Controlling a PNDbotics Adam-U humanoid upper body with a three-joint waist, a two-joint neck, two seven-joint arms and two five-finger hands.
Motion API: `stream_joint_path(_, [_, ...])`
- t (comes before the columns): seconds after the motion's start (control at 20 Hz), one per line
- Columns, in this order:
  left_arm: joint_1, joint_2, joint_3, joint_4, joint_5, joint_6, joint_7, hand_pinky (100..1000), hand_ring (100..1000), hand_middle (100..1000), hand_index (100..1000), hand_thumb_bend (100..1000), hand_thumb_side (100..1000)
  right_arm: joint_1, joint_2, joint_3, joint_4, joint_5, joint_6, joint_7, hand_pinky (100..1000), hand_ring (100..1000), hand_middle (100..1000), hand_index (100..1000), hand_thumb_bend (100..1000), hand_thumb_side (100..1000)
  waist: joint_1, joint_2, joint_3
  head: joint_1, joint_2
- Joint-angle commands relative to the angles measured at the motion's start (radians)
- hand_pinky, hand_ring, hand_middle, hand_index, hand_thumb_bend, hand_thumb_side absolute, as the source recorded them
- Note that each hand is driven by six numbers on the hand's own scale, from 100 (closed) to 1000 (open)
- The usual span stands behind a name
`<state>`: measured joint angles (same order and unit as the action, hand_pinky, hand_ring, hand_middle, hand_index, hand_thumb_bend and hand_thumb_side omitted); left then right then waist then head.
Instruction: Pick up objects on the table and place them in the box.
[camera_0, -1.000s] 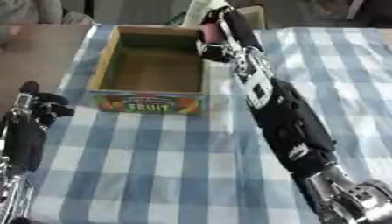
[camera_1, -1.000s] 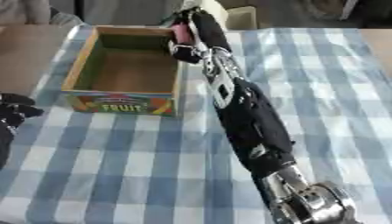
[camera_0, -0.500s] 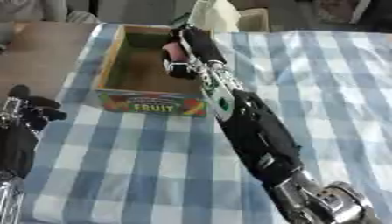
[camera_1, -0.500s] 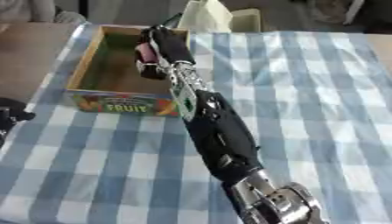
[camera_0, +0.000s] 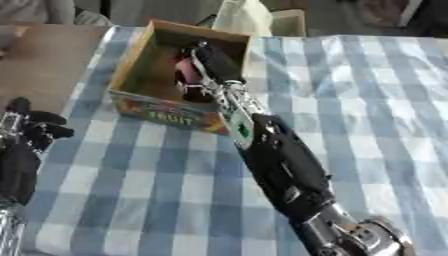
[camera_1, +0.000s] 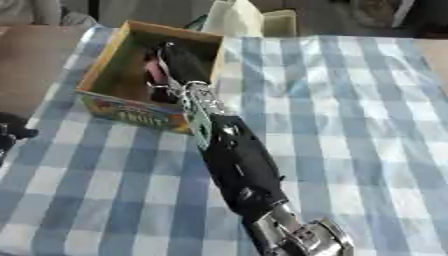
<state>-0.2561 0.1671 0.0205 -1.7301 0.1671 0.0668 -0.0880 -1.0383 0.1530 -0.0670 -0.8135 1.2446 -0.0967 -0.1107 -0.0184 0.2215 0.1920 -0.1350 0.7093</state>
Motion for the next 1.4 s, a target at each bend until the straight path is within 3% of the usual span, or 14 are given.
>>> stream_joint_path(0.05, [-0.013, 0.007, -0.003, -0.016, 0.002, 0.0, -0.004, 701, 509, 516, 548, 172, 839, -0.009, 0.009, 0.005, 0.002, 0.023, -0.01, 0.004, 636, 894, 831, 866, 126, 289, 0.004, -0.013, 0.003, -0.001, -0.015])
stream_joint_path(0.25, [-0.012, 0.007, -0.003, -0.016, 0.001, 0.0, -0.005, 702, 509, 516, 548, 174, 839, -0.013, 0.005, 0.002, -0.01, 0.03, -0.01, 0.006, 715, 955, 890, 911, 230, 415, 0.002, -0.015, 0.001, 0.002, -0.014])
stream_joint_path(0.45, [-0.011, 0.007, -0.002, -0.016, 0.001, 0.0, -0.005, 702, 509, 516, 548, 175, 837, -0.017, 0.0, 0.0, -0.022, 0.03, -0.005, 0.005, 730, 962, 895, 914, 233, 436, 0.001, -0.017, -0.002, 0.005, -0.014])
stream_joint_path(0.8, [-0.007, 0.007, 0.001, -0.016, -0.001, 0.001, -0.004, 702, 509, 516, 549, 176, 837, -0.023, -0.014, 0.006, -0.049, 0.004, -0.007, -0.01, 718, 949, 878, 905, 222, 399, 0.001, -0.022, -0.01, 0.012, -0.011])
stream_joint_path(0.85, [-0.006, 0.006, 0.002, -0.016, -0.001, 0.001, -0.004, 702, 509, 516, 549, 177, 837, -0.025, -0.02, 0.008, -0.055, -0.008, -0.011, -0.012, 681, 920, 842, 893, 180, 348, 0.001, -0.023, -0.013, 0.015, -0.01])
stream_joint_path(1.15, [0.002, 0.006, 0.008, -0.015, -0.003, 0.001, 0.002, 702, 509, 516, 549, 180, 837, -0.032, -0.083, 0.029, -0.099, -0.137, -0.019, -0.033, 613, 881, 800, 865, 101, 254, -0.001, -0.03, -0.036, 0.035, -0.006])
stream_joint_path(1.4, [0.01, 0.009, 0.016, -0.013, -0.006, 0.001, 0.008, 703, 508, 515, 549, 180, 839, -0.016, -0.179, 0.042, -0.167, -0.351, -0.012, -0.046, 585, 869, 785, 853, 100, 238, -0.001, -0.033, -0.055, 0.054, -0.005])
